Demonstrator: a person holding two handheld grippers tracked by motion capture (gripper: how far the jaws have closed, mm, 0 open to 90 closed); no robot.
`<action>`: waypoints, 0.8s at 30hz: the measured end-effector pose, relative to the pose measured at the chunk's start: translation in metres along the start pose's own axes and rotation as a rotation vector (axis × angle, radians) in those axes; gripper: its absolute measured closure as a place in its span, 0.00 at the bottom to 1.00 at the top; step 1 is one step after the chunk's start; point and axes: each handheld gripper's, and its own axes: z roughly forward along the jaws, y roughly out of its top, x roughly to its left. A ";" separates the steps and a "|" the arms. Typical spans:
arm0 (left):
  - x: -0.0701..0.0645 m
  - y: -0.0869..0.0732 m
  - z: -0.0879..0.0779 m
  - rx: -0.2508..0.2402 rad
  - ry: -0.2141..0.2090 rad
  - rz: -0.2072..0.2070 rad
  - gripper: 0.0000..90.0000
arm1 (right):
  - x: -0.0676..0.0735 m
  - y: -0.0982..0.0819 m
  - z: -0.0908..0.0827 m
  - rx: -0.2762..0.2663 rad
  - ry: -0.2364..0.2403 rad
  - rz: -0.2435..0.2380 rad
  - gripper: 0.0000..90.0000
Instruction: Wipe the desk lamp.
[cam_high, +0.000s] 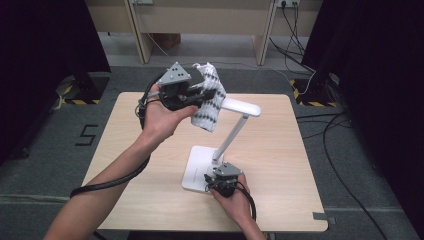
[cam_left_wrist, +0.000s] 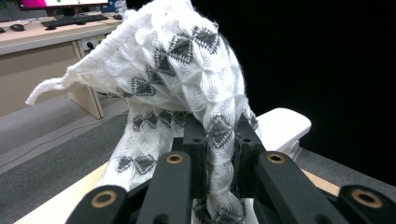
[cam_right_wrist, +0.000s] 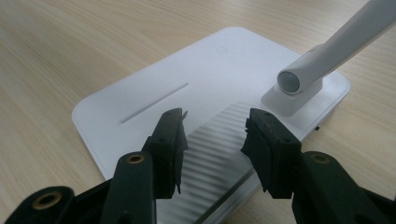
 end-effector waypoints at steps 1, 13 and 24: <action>0.000 0.000 0.000 0.000 0.000 0.000 0.89 | 0.000 0.000 0.000 0.000 0.000 0.000 0.63; -0.003 0.010 -0.003 -0.020 -0.012 0.002 0.89 | 0.000 0.000 0.000 0.001 0.001 0.001 0.63; 0.017 0.031 -0.022 -0.061 0.052 0.008 0.89 | 0.000 0.000 0.000 0.002 0.001 -0.001 0.63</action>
